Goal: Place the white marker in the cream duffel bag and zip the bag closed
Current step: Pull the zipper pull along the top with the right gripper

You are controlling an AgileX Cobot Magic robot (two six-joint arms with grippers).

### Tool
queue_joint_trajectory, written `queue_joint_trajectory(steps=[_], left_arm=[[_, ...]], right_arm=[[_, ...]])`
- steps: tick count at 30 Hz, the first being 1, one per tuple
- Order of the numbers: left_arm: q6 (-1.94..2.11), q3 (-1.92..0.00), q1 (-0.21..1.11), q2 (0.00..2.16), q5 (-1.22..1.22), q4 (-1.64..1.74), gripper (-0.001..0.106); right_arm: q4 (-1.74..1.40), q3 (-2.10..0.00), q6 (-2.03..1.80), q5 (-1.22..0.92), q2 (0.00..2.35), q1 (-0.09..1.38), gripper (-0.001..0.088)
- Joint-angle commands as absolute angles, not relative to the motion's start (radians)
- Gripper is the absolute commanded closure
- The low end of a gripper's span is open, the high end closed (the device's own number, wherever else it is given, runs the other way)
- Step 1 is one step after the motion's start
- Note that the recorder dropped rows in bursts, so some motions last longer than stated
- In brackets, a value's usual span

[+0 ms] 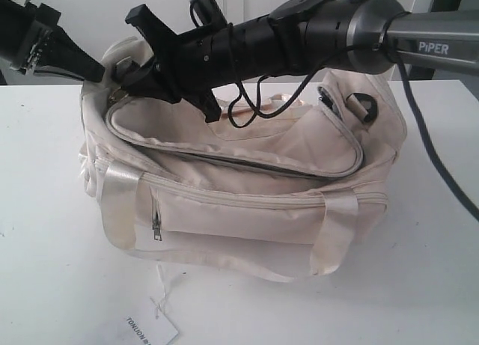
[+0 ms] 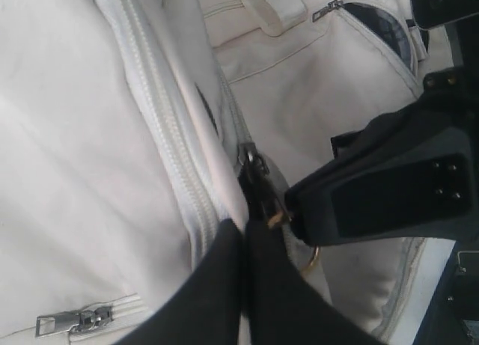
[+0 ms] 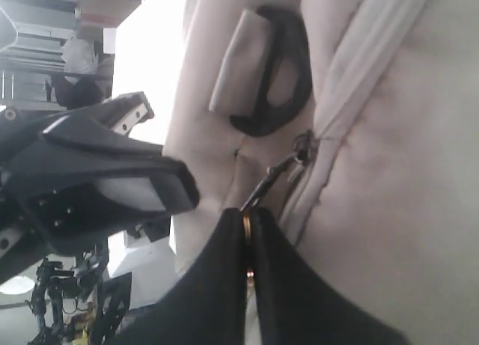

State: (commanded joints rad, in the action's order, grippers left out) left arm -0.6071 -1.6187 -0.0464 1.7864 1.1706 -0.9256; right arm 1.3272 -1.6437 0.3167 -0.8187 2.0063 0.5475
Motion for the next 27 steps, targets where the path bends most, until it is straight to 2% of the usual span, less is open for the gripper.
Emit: queue_joint_trajectory(steps=[20,27], left_arm=[[-0.607,-1.619,-0.046,1.786,1.157,-0.926,0.105],[-0.607,-1.619,-0.046,1.786,1.152,-0.926,0.105]], right_arm=[[1.297,-1.644,0.341,-1.147,2.006,0.547,0.0868],[1.198,-1.644,0.341,-1.186,2.006,0.547,0.0868]])
